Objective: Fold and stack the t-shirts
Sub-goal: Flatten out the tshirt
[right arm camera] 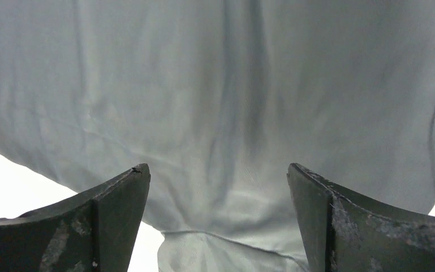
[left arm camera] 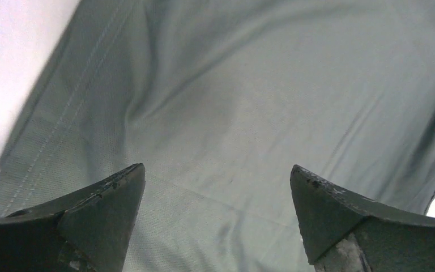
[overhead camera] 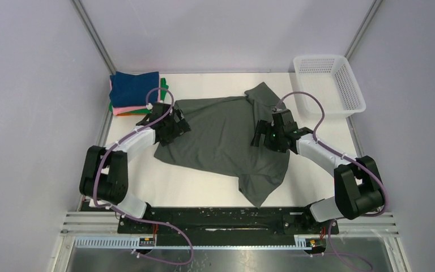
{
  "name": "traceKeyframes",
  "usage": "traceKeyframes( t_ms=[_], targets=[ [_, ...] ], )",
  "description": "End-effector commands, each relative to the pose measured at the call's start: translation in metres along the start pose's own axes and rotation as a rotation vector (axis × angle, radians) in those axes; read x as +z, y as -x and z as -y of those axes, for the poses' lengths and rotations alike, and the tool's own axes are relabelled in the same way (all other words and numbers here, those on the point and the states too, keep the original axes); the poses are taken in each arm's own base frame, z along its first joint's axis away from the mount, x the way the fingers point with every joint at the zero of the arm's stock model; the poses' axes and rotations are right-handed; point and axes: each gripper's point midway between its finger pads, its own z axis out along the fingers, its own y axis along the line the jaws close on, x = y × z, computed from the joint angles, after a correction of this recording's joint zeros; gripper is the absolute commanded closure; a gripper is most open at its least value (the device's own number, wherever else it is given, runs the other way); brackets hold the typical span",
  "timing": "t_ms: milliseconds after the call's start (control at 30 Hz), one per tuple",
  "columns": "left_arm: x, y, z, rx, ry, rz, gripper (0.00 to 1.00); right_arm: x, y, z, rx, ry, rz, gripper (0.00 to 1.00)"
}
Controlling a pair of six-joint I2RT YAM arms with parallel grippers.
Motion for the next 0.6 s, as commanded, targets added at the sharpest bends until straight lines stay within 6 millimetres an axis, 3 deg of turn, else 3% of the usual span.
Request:
traceKeyframes(
  t_ms=[0,167,333,467,567],
  targets=[
    [0.015,-0.013,0.005,-0.017,-0.063,-0.032,0.01,-0.003,-0.022,-0.010,0.103,0.081,-0.020,0.00],
    [0.031,-0.037,-0.018,-0.028,0.015,-0.109,0.01,0.010,-0.039,0.022,0.120,-0.059,-0.052,0.01],
    [0.032,-0.053,-0.041,-0.037,0.090,-0.144,0.01,0.025,-0.045,0.049,0.200,-0.140,-0.100,0.00],
    [0.022,-0.062,-0.051,-0.048,0.109,-0.154,0.01,0.032,-0.039,0.065,0.253,-0.172,-0.108,0.01],
    [0.011,-0.065,-0.056,-0.060,0.118,-0.144,0.01,0.035,-0.026,0.066,0.303,-0.138,-0.105,0.01]
  ],
)
